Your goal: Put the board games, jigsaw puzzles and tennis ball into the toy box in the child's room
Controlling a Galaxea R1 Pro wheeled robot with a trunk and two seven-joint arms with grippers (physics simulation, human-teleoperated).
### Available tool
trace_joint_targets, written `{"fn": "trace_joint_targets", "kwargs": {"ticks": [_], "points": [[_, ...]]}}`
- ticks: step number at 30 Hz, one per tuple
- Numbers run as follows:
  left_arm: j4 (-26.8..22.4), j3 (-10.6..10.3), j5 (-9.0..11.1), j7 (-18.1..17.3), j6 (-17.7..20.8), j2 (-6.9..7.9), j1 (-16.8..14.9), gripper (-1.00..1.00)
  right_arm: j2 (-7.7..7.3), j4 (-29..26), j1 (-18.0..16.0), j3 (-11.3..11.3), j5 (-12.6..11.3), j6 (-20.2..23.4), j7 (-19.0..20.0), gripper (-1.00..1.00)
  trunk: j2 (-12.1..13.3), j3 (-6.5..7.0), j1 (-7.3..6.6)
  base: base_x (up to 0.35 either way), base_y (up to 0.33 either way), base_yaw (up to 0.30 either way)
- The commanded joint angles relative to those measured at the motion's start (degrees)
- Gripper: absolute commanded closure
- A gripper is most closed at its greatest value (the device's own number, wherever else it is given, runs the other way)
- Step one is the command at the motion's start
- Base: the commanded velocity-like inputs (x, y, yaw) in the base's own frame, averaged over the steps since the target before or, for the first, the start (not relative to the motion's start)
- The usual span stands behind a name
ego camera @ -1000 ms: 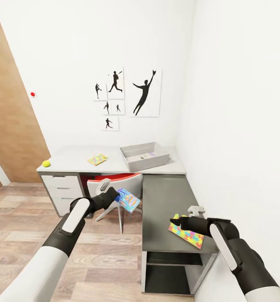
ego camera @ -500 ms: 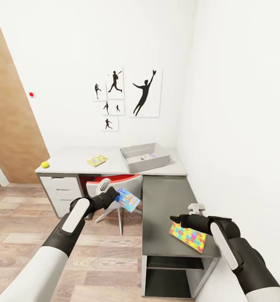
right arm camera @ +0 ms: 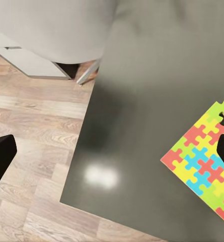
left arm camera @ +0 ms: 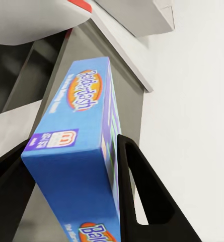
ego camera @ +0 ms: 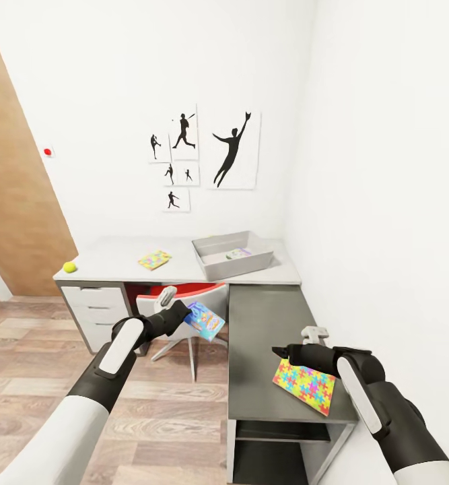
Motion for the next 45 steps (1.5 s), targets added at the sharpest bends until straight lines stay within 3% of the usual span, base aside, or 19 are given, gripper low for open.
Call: {"fn": "trace_joint_targets", "kwargs": {"ticks": [1, 14, 45], "points": [[-0.1, 0.0, 0.6, 0.5, 0.1, 0.0, 0.0, 1.0, -0.04, -0.1, -0.1, 0.0, 0.3, 0.2, 0.3, -1.0, -0.1, -0.13, 0.04, 0.014, 0.0, 0.0], [-0.1, 0.1, 0.6, 0.5, 0.1, 0.0, 0.0, 1.0, -0.03, 0.0, -0.1, 0.1, 0.3, 0.2, 0.3, -1.0, -0.1, -0.13, 0.04, 0.005, 0.0, 0.076], [-0.1, 0.1, 0.7, 0.5, 0.1, 0.0, 0.0, 1.0, -0.03, -0.1, -0.1, 0.2, 0.4, 0.2, 0.2, -1.0, -0.1, -0.13, 0.04, 0.0, 0.0, 0.28]]}}
